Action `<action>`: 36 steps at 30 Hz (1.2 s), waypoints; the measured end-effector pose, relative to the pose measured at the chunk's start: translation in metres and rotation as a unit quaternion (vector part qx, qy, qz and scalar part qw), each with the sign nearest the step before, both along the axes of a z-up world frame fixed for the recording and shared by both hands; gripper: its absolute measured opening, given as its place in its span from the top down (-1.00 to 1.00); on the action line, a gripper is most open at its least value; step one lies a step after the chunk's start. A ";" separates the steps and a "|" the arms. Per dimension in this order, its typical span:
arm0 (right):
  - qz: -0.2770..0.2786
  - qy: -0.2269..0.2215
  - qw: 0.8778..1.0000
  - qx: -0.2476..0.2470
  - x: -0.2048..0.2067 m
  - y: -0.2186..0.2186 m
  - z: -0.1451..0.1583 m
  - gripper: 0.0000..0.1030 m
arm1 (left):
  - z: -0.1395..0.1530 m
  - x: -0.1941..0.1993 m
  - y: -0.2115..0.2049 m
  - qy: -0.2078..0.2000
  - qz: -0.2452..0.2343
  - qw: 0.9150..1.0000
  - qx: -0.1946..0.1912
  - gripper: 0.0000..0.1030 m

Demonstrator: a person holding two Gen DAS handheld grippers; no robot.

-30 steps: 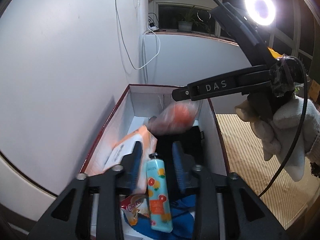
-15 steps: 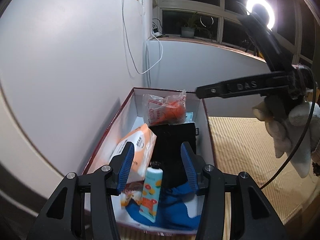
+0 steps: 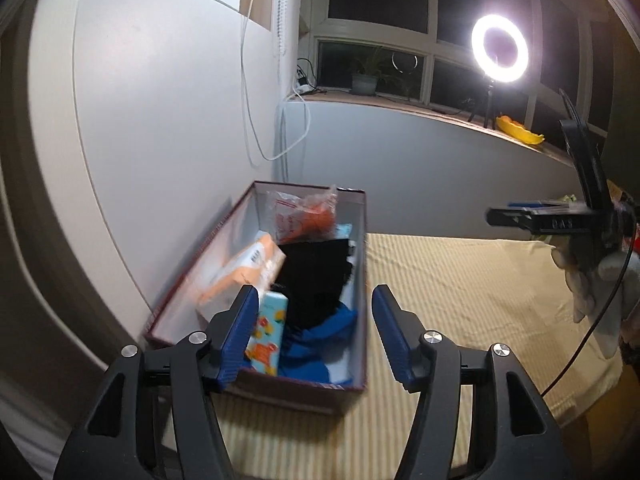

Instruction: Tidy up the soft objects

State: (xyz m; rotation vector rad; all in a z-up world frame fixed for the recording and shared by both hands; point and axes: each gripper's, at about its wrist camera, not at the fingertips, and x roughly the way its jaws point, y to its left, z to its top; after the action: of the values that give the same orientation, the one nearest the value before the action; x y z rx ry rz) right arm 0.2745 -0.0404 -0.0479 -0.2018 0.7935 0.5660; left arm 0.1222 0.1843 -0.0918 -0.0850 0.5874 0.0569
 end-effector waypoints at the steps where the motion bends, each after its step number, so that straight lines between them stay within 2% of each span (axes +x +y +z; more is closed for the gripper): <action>1: -0.010 0.000 1.000 0.000 -0.003 -0.013 -0.002 -0.55 | -0.002 -0.002 -0.004 0.000 -0.001 1.000 -0.001 -0.13; 8: -0.099 -0.001 0.995 -0.021 -0.015 -0.116 -0.028 -0.55 | -0.015 -0.012 -0.047 0.009 -0.030 1.000 -0.002 -0.13; 14: -0.172 -0.002 0.983 -0.059 -0.017 -0.189 -0.059 -0.55 | -0.031 -0.002 -0.088 0.026 -0.067 0.997 -0.010 -0.13; 19: -0.230 0.013 0.972 -0.052 -0.010 -0.237 -0.079 -0.55 | -0.049 0.013 -0.118 0.043 -0.089 0.995 -0.021 -0.14; 27: -0.273 0.018 0.958 -0.086 -0.001 -0.270 -0.107 -0.55 | -0.062 0.008 -0.131 0.050 -0.081 0.995 -0.039 -0.14; 32: -0.279 0.045 0.957 -0.063 0.001 -0.285 -0.118 -0.56 | -0.065 -0.007 -0.125 0.044 -0.056 0.997 -0.035 -0.14; 36: -0.268 0.051 0.959 -0.076 0.004 -0.280 -0.121 -0.80 | -0.064 -0.017 -0.122 0.042 -0.047 0.997 -0.034 -0.14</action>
State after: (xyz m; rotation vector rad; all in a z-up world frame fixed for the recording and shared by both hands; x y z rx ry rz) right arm 0.2783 -0.3199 -0.1690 -0.0901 0.9490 0.0016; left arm 0.1055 0.0619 -0.1561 -0.1224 0.6763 -0.0509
